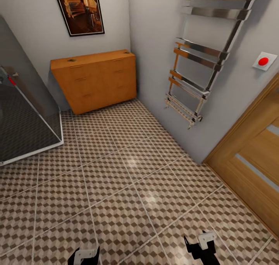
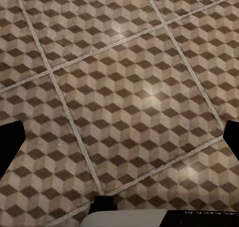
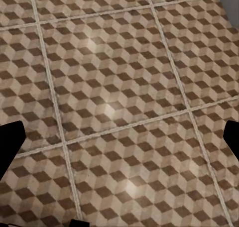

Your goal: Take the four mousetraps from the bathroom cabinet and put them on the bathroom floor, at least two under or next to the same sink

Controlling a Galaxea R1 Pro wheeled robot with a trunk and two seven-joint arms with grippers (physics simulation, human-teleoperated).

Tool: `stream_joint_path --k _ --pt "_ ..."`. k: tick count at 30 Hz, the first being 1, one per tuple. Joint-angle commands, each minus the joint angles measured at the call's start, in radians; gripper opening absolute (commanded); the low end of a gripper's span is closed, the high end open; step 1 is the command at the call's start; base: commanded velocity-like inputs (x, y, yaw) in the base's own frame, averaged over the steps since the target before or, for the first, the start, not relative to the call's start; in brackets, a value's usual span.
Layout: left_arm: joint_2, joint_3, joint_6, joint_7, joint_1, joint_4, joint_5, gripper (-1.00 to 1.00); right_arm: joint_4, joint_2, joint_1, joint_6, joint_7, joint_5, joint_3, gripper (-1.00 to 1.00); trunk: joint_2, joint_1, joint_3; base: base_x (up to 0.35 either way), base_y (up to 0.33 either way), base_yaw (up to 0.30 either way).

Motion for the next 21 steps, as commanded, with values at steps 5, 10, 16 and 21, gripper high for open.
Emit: stream_joint_path --k 5,10,16,21 --pt "0.0 0.007 -0.003 -0.006 -0.001 0.001 0.002 1.0 0.0 0.0 0.0 -0.004 0.002 0.009 -0.007 1.0 -0.002 0.0 -0.004 0.0 0.0 0.196" --pt "0.0 0.007 -0.003 -0.007 -0.001 0.001 0.002 1.0 0.001 0.0 0.0 -0.004 0.002 0.009 -0.007 1.0 -0.002 0.0 -0.007 0.0 0.0 0.196" --pt "-0.001 0.007 -0.003 -0.007 -0.001 0.001 0.002 1.0 0.001 0.0 0.0 -0.004 0.002 0.009 -0.007 1.0 -0.002 0.0 -0.011 0.0 0.0 0.196" --pt "-0.001 0.007 -0.003 -0.007 -0.001 0.001 0.002 1.0 0.001 0.0 0.0 -0.004 0.002 0.009 -0.007 1.0 -0.002 0.0 -0.014 0.0 0.0 0.196"
